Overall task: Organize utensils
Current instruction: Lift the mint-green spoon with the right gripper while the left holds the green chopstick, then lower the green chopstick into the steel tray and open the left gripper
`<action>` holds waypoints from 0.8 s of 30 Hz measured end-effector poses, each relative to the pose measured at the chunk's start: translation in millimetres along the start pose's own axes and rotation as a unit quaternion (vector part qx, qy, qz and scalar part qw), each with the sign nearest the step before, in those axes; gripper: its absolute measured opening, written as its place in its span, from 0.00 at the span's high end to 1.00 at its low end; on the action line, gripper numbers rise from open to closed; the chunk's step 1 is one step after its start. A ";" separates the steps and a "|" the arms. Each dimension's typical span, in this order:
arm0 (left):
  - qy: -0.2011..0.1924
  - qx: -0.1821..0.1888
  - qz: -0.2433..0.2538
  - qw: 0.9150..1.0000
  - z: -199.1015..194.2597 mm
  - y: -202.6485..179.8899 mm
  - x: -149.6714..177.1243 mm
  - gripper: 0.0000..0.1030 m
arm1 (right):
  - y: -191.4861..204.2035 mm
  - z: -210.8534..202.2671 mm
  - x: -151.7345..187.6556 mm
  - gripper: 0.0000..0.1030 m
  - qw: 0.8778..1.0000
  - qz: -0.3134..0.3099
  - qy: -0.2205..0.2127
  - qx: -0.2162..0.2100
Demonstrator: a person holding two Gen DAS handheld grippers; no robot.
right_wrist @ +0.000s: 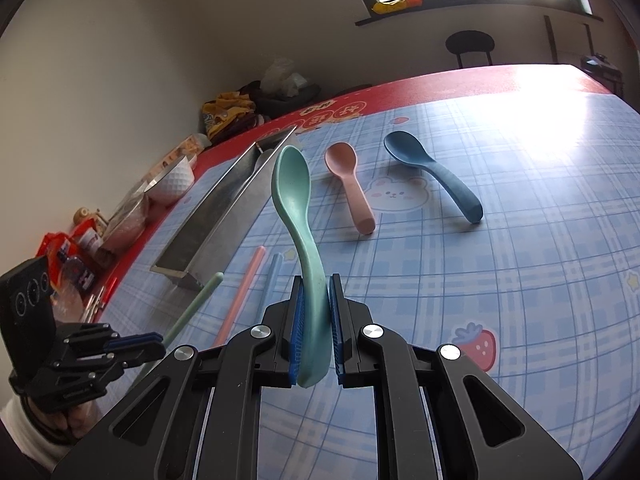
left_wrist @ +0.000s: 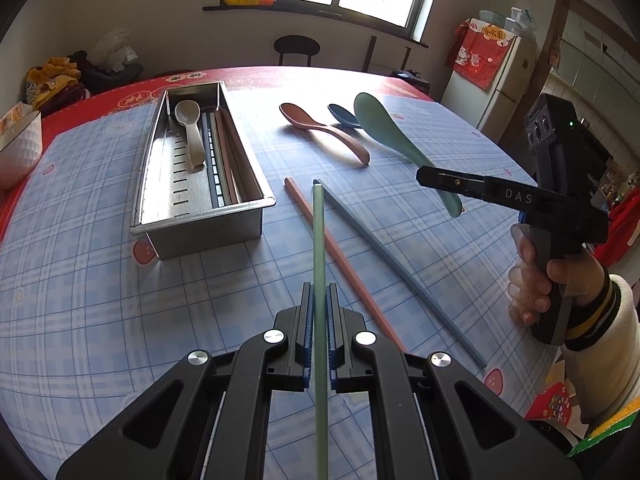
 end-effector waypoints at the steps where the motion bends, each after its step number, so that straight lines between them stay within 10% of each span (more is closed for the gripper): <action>1: -0.006 -0.001 -0.003 1.000 -3.7 0.3 -3.9 0.94 | -1.1 -0.6 -0.1 0.88 1.000 0.003 -0.001 -0.002; 14: -0.046 0.001 -0.069 0.997 -19.7 27.3 -72.1 0.94 | -3.2 -0.9 0.1 0.88 1.000 0.018 -0.008 -0.018; 24: -0.013 -0.044 -0.148 0.988 48.7 79.4 -148.1 0.94 | -8.8 -1.5 0.2 0.88 0.999 0.033 -0.009 -0.024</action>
Point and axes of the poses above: each gripper's, at about its wrist camera, not at the fingertips, and z roughly the way its jaws point, y to its left, x to its underside, the point moved 6 cm from there along z, roughly the way its jaws point, and after that the axes turned 5 degrees about -z, right-handed, at the moved point
